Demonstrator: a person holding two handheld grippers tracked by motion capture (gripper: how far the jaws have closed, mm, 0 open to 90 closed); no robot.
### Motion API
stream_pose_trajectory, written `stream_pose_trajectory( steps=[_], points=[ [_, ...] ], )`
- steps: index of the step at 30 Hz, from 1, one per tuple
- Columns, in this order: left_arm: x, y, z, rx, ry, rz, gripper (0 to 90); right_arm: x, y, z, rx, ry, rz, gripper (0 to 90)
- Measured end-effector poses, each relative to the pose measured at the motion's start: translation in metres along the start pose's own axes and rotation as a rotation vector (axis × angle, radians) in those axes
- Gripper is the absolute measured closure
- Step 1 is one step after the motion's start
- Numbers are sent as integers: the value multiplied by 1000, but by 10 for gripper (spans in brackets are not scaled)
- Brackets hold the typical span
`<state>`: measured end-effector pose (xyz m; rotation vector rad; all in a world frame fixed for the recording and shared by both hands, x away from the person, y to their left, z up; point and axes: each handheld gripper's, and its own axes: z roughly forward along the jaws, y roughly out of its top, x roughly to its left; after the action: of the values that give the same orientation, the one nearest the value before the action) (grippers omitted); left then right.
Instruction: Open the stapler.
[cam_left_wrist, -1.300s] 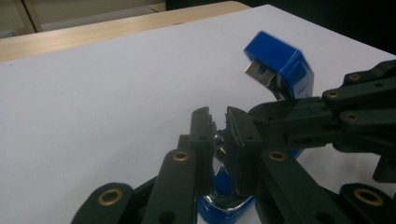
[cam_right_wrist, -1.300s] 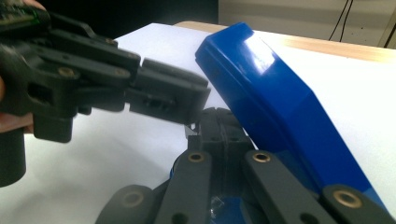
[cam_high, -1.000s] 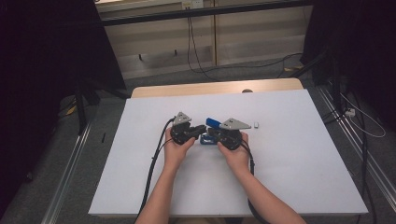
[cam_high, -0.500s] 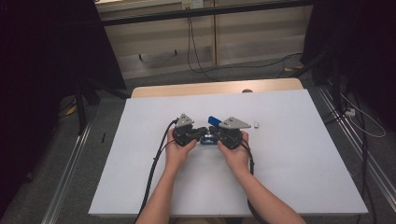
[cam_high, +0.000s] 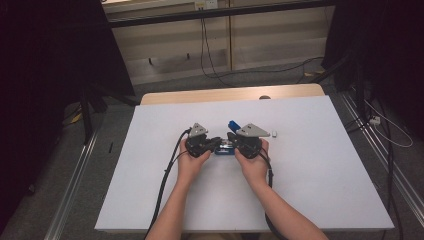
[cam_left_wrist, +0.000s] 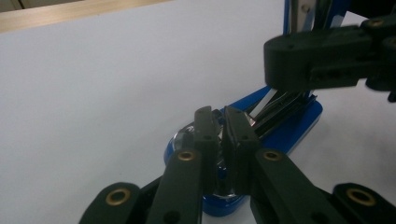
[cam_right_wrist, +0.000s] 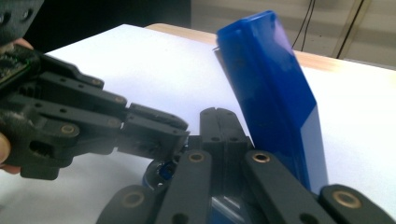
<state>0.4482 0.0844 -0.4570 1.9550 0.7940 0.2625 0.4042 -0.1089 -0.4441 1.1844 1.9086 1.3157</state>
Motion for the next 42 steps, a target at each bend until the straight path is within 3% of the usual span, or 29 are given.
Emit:
stream_pose_trajectory(
  steps=[10, 15, 29, 33, 42],
  points=[
    [1, -1, 0, -4, -6, -1, 848, -7, 4, -7, 6, -35, 0, 900],
    [1, -1, 0, -6, -10, -5, 849, -7, 4, -9, 12, -49, -30, 900],
    [0, -1, 0, 1, -8, -5, 849, -18, 5, -15, 9, -61, 8, 900],
    [0, -1, 0, 0, -7, -1, 849, -20, 5, -17, 14, -69, -13, 900],
    [-1, -1, 0, 2, -6, 2, 849, -34, 1, -23, 10, -90, -3, 900]
  ],
)
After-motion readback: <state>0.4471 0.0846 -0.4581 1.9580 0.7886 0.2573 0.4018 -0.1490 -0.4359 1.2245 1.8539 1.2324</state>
